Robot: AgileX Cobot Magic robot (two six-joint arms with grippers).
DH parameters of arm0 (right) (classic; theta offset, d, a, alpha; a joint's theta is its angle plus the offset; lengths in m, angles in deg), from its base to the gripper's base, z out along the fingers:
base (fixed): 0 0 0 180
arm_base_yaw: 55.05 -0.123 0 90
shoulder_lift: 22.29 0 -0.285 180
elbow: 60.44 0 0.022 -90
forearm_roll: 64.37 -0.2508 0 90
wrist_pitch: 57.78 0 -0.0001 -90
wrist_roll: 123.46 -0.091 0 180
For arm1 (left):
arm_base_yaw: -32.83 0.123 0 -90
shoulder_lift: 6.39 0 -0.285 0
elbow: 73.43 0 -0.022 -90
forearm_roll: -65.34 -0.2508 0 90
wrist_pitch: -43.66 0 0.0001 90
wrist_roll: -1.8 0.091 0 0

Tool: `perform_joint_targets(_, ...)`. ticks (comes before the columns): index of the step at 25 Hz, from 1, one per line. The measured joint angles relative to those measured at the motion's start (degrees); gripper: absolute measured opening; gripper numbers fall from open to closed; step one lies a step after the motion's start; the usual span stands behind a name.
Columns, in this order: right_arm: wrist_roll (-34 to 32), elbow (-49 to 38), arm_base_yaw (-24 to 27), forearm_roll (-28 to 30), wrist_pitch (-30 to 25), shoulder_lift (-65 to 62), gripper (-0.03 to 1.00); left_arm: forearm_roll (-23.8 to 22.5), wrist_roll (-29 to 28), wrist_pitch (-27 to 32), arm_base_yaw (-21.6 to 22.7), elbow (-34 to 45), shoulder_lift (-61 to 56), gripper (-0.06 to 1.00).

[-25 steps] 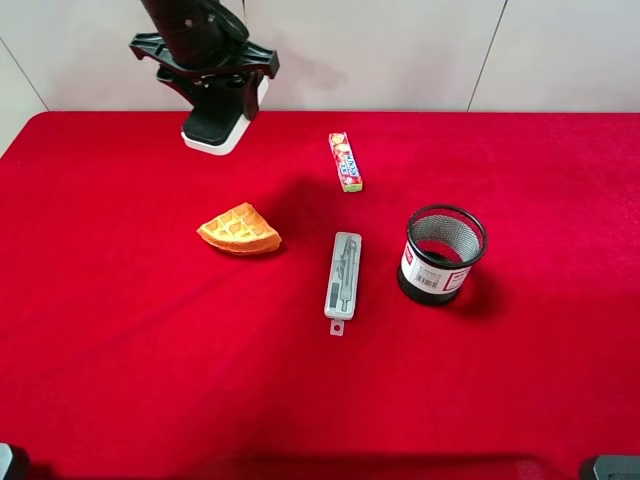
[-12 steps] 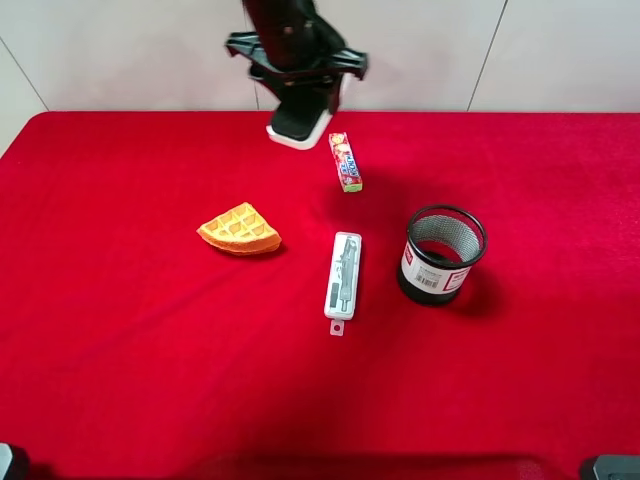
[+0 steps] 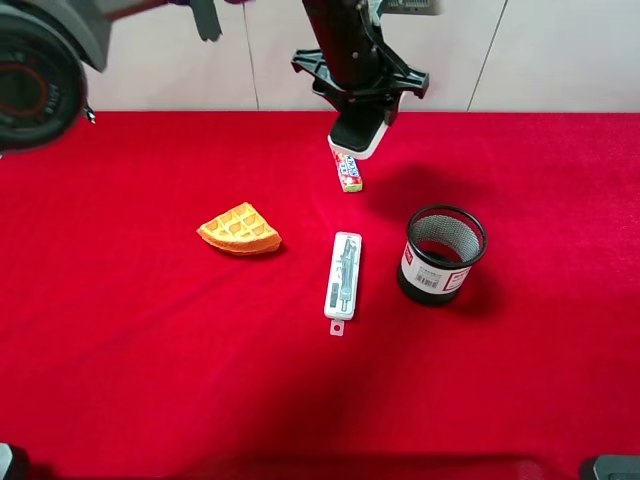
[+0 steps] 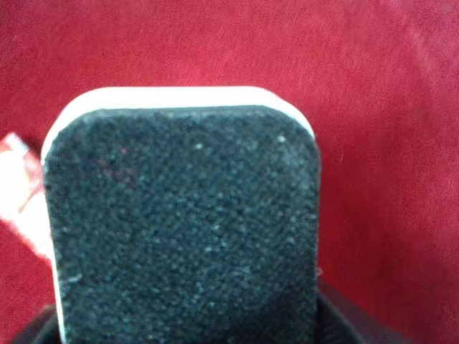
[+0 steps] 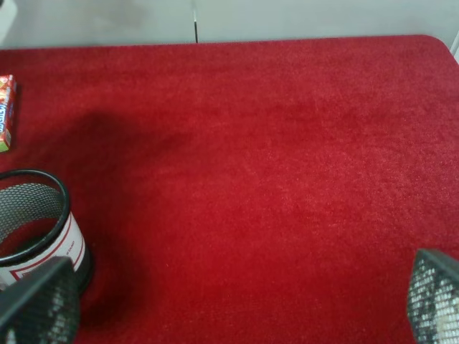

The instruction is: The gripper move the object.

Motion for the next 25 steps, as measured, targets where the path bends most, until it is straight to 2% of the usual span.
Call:
perform_joint_targets(10, 0.00, 0.00, 0.00, 0.00, 0.00, 0.00, 0.69, -0.76, -7.56, -10.55, -1.35, -0.22, 4.74, 0.61)
perform_joint_targets(21, 0.00, 0.00, 0.00, -0.18, 0.00, 0.00, 0.69, -1.52, -16.19, -18.77, -2.07, -0.29, 9.56, 0.61)
perform_joint_targets(25, 0.00, 0.00, 0.00, -0.19, 0.00, 0.00, 0.69, -1.65, -18.16, -19.55, -2.07, -0.29, 10.65, 0.61)
